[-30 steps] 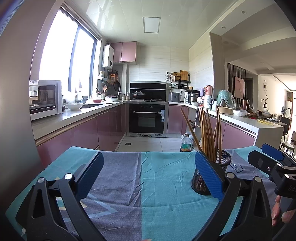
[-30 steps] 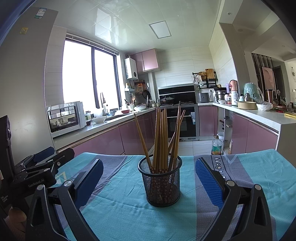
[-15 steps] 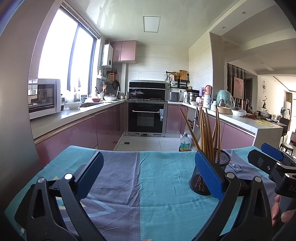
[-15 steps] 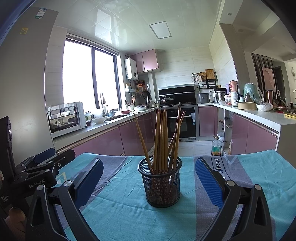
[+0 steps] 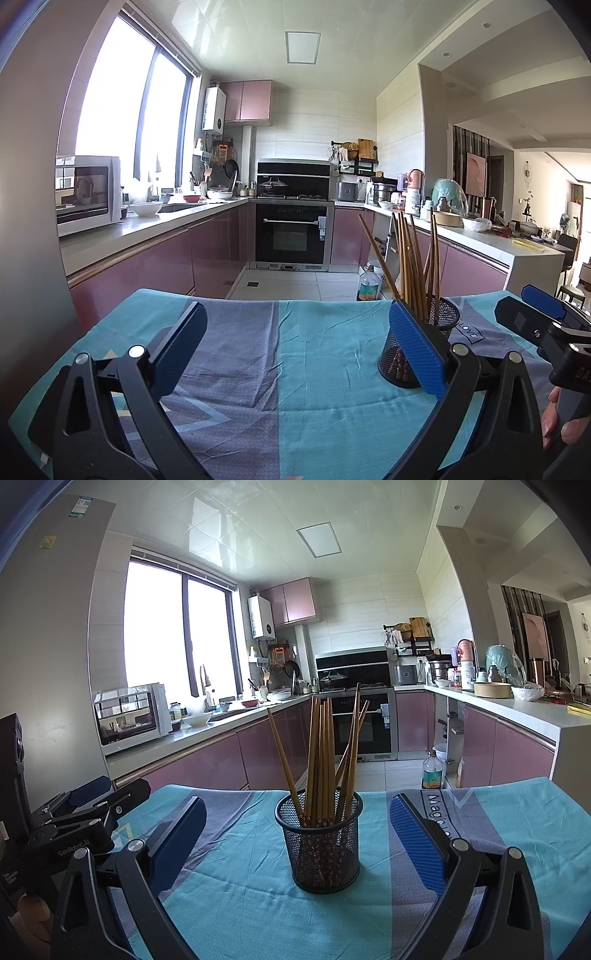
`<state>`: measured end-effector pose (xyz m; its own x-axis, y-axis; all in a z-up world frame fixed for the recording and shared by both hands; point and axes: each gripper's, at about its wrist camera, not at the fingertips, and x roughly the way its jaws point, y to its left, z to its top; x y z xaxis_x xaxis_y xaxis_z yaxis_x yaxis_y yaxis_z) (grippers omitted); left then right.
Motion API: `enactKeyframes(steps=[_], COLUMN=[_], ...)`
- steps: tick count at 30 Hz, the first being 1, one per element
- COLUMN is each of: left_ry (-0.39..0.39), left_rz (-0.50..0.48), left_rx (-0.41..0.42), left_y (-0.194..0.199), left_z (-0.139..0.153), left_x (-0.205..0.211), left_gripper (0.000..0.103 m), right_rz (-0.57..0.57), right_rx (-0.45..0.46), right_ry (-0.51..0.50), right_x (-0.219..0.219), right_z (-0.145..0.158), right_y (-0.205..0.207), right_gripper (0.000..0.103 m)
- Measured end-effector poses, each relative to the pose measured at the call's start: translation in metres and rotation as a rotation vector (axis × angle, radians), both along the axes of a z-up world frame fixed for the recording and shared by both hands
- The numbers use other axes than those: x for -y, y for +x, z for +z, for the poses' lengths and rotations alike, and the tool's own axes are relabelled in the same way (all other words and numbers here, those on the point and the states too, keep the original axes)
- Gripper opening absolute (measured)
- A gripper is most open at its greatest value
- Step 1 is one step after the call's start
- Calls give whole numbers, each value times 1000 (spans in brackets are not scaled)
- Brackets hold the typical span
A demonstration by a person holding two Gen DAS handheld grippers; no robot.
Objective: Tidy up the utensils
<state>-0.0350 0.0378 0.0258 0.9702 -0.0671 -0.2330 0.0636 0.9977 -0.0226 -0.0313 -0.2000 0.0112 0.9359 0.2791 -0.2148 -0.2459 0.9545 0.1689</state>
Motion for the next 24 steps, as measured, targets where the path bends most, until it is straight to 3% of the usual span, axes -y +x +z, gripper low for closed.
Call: enactKeyframes(steps=[24], left_ry=[-13], left_rz=[-3], left_rx=[-10], left_y=[0], left_z=[0], left_x=[3], left_gripper=[97], right_rz=[2], right_rx=[-3], right_ry=[0], right_x=[2], right_z=[1], right_y=[0], right_gripper=[96])
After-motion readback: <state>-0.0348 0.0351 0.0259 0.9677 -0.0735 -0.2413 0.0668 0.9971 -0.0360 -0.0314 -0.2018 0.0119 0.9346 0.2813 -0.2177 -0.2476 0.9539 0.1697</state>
